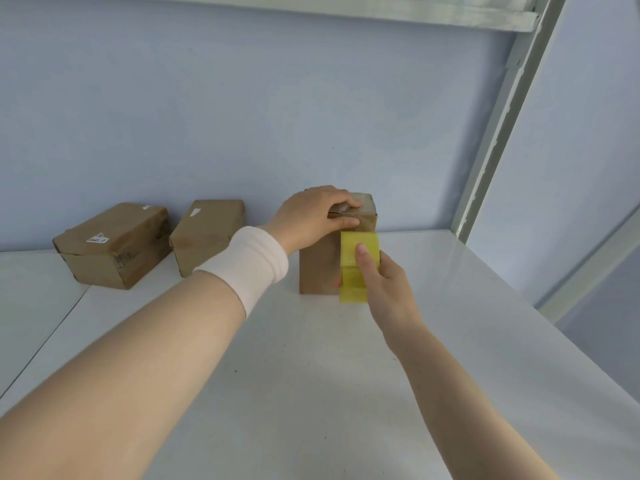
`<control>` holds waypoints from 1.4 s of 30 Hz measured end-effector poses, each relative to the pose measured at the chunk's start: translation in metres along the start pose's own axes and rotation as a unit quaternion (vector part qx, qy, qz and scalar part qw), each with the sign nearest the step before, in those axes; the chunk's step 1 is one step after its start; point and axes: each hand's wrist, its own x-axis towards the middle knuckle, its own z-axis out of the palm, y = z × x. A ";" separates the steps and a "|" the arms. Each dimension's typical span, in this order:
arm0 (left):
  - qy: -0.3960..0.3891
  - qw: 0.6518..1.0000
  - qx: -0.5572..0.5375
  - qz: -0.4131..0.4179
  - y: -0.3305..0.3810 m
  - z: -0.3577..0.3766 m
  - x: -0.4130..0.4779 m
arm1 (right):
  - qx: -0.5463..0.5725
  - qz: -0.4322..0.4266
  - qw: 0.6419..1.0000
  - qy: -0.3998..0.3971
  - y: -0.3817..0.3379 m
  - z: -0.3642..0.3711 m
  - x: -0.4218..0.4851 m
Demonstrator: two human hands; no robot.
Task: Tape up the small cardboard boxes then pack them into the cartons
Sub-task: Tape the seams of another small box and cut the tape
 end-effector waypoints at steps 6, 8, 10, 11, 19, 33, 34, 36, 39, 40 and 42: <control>-0.010 1.000 -0.002 -0.001 0.002 -0.002 0.005 | -0.026 0.092 0.995 0.025 0.024 0.001 -0.009; -0.009 1.000 0.006 0.000 0.002 -0.004 0.006 | -0.036 0.124 0.991 0.020 0.025 0.002 -0.010; -0.026 0.999 0.022 0.005 0.002 -0.005 0.009 | -0.066 0.129 0.989 0.012 0.021 0.004 -0.007; -0.039 0.999 0.028 0.008 0.002 -0.007 0.012 | -0.075 0.126 0.989 0.007 0.019 0.004 -0.007; -0.093 0.995 0.006 -0.029 0.000 -0.008 0.022 | -0.045 0.125 0.991 -0.034 0.025 -0.010 -0.019; -0.024 0.999 0.025 -0.019 -0.001 -0.021 0.015 | -0.051 0.075 0.993 -0.073 0.025 -0.014 -0.034; -0.024 0.999 0.025 -0.023 -0.002 -0.021 0.013 | -0.053 0.076 0.993 -0.071 0.025 -0.012 -0.034; -0.023 0.999 0.022 -0.028 -0.004 -0.021 0.010 | -0.054 0.079 0.993 -0.072 0.024 -0.011 -0.036; -0.030 0.999 0.021 -0.032 -0.004 -0.024 0.006 | -0.046 0.082 0.993 -0.077 0.020 -0.011 -0.039; -0.036 0.999 0.016 -0.037 -0.003 -0.026 0.006 | -0.044 0.080 0.993 -0.077 0.017 -0.011 -0.041; -0.062 0.996 -0.014 -0.061 -0.003 -0.031 0.005 | -0.048 0.065 0.994 -0.078 0.011 -0.012 -0.047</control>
